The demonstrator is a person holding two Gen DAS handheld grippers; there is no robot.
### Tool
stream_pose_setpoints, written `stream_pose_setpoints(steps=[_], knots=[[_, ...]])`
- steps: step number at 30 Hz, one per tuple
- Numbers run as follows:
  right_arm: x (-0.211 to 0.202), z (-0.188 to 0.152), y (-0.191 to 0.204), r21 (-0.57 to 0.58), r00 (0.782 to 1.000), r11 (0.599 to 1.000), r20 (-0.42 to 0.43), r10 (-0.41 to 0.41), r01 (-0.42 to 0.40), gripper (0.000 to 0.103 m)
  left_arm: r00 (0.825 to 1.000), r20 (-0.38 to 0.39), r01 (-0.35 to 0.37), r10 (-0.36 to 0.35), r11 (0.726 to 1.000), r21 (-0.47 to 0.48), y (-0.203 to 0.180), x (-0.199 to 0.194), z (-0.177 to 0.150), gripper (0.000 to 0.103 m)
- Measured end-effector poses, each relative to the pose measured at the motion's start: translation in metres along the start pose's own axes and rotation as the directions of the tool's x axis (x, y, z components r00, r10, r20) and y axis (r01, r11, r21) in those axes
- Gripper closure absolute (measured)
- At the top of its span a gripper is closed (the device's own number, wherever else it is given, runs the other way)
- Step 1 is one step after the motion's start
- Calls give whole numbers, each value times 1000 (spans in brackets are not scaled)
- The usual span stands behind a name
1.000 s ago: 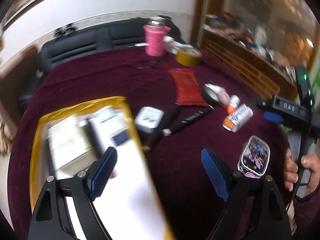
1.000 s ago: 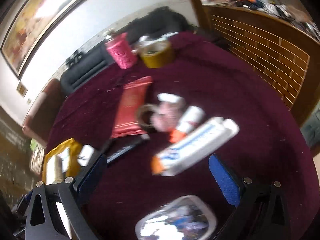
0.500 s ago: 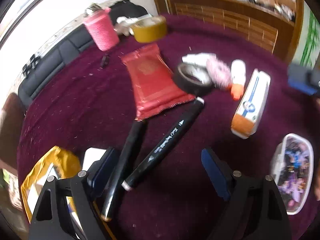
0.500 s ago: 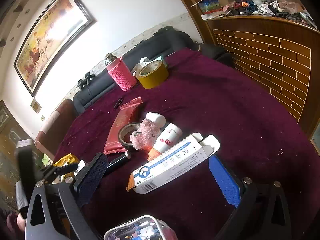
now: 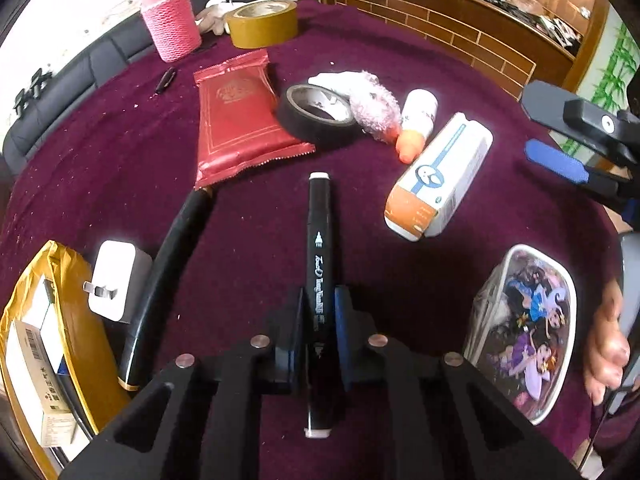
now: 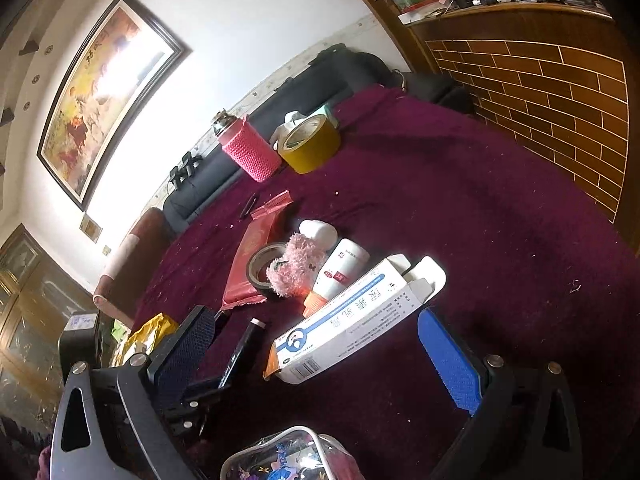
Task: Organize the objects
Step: 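Grasp a black marker with white lettering with the left tool while the right tool grasps a gold-tipped black marker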
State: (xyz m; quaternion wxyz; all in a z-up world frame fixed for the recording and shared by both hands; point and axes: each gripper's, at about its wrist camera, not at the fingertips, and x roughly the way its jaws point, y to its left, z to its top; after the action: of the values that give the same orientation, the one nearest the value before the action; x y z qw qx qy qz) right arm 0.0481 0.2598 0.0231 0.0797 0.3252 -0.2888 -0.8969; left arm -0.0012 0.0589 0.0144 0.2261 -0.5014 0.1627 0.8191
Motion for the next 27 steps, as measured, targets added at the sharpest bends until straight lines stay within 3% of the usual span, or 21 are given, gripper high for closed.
stream_pose_setpoints(steps=[1, 2, 5, 6, 7, 8, 10, 12, 13, 16, 19, 22, 27], knots=[[0, 0, 1, -2, 1000, 1000, -2, -3, 3, 0, 1000, 12, -9, 9, 1000, -5, -1, 1, 1, 84], [1, -1, 1, -5, 1000, 1000, -4, -8, 8, 0, 999, 24, -26, 26, 1000, -16, 0, 2, 3, 74], [1, -2, 0, -7, 1000, 1000, -3, -25, 25, 0, 990, 47, -132, 137, 987, -88, 6, 6, 3, 30], [2, -2, -1, -5, 1000, 1000, -4, -29, 29, 0, 989, 44, -137, 144, 981, -139, 14, 7, 0, 22], [3, -2, -1, -5, 999, 999, -5, -33, 33, 0, 993, 41, -104, 114, 977, -187, 20, 8, -3, 22], [4, -2, -1, -5, 999, 999, -8, -43, 43, 0, 996, 45, -64, 77, 969, -238, 27, 7, -6, 22], [5, -2, -2, -5, 999, 999, -13, -52, 52, 0, 995, 47, -76, 87, 977, -200, 21, 3, -11, 30], [6, -3, -2, -7, 998, 998, -15, -68, 68, 0, 996, 60, -54, 63, 988, -143, 9, -6, -15, 81], [7, -3, -2, -9, 997, 997, -15, -74, 74, 0, 997, 55, -49, 56, 991, -125, 4, -8, -16, 89], [7, -3, -1, -20, 995, 994, -12, -104, 103, 0, 997, 71, -19, 27, 994, -106, -6, -19, -28, 89], [7, -5, -1, -32, 992, 991, -10, -128, 127, 0, 993, 119, 41, -22, 986, -163, 0, -42, -44, 89], [9, -6, 0, -46, 989, 988, -17, -150, 149, 0, 978, 199, 100, -56, 971, -219, 12, -77, -66, 89], [6, -6, 15, -121, 979, 971, 12, -205, 205, 1, 948, 313, 138, -49, 953, -271, 31, -132, -103, 89]])
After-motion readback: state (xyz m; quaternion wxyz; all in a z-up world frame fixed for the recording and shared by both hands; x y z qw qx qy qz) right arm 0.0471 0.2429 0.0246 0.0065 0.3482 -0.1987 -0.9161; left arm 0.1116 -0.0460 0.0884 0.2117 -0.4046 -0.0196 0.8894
